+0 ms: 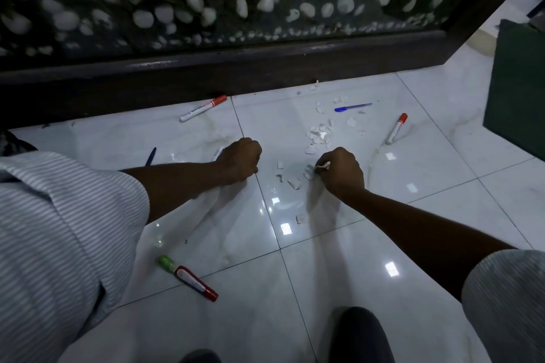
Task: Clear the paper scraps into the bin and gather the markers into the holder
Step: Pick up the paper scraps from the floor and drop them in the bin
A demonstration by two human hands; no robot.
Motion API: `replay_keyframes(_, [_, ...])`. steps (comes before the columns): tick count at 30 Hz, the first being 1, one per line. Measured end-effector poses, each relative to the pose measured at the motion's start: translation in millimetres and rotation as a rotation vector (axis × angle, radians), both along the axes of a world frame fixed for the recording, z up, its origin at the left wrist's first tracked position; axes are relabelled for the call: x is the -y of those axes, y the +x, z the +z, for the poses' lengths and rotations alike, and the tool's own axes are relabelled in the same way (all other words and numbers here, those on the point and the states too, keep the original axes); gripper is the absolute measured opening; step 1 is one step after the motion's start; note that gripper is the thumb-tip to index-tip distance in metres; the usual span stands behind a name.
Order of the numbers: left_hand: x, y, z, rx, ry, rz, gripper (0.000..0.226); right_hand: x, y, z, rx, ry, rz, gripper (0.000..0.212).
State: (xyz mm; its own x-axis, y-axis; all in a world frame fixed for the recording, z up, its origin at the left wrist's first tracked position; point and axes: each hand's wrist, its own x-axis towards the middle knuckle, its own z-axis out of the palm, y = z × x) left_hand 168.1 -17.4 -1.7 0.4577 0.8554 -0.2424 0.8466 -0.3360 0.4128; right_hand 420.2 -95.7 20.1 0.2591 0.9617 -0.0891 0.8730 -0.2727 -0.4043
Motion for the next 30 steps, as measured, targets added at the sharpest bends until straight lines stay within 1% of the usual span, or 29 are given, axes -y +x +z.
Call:
replay_keyframes(2, [1.1, 1.5, 3.7, -0.033, -0.045, -0.013, 0.011, 2.2, -1.3, -2.7, 0.056, -0.041, -0.025, 0.024])
replay_keyframes(3, [4.1, 3.6, 8.0, -0.056, -0.044, -0.035, 0.005, 3.0, -2.7, -3.7, 0.072, -0.056, -0.028, 0.023])
replay_keyframes(5, [8.5, 6.9, 10.2, -0.083, -0.018, -0.07, 0.007, 3.8, -6.9, -5.1, 0.073, -0.07, -0.018, 0.017])
replay_keyframes(9, [12.8, 8.5, 9.1, -0.1, 0.037, -0.07, 0.014, 2.8, -12.6, -6.6, -0.001, -0.081, 0.037, 0.009])
replay_keyframes(13, [11.1, 7.8, 11.4, -0.085, 0.0, -0.018, 0.02, 2.2, -18.4, -6.0, -0.014, -0.106, 0.204, 0.025])
replay_keyframes(17, [12.5, 7.7, 8.9, -0.094, -0.011, -0.01, 0.015, 11.3, -33.8, -4.6, 0.032, -0.113, 0.37, 0.043])
replay_keyframes(20, [12.3, 8.3, 9.2, -0.101, -0.009, -0.031, 0.016, 16.8, -46.8, -2.2, 0.063, -0.093, 0.408, 0.065])
replay_keyframes(23, [12.6, 7.2, 10.0, -0.114, -0.007, -0.045, 0.015, 14.2, -57.9, -0.5, 0.121, -0.113, 0.414, 0.077])
replay_keyframes(26, [13.0, 4.4, 8.5, -0.106, -0.008, -0.05, 0.013, 5.7, -63.3, 1.1, 0.161, -0.15, 0.421, 0.093])
replay_keyframes(28, [13.3, 3.7, 8.3, -0.093, -0.013, -0.041, 0.012, -0.5, -62.9, 2.0, 0.178, -0.182, 0.45, 0.093])
replay_keyframes(30, [14.2, 2.8, 8.1, -0.093, -0.005, -0.039, 0.013, -5.8, -61.9, 1.5, 0.166, -0.187, 0.473, 0.08])
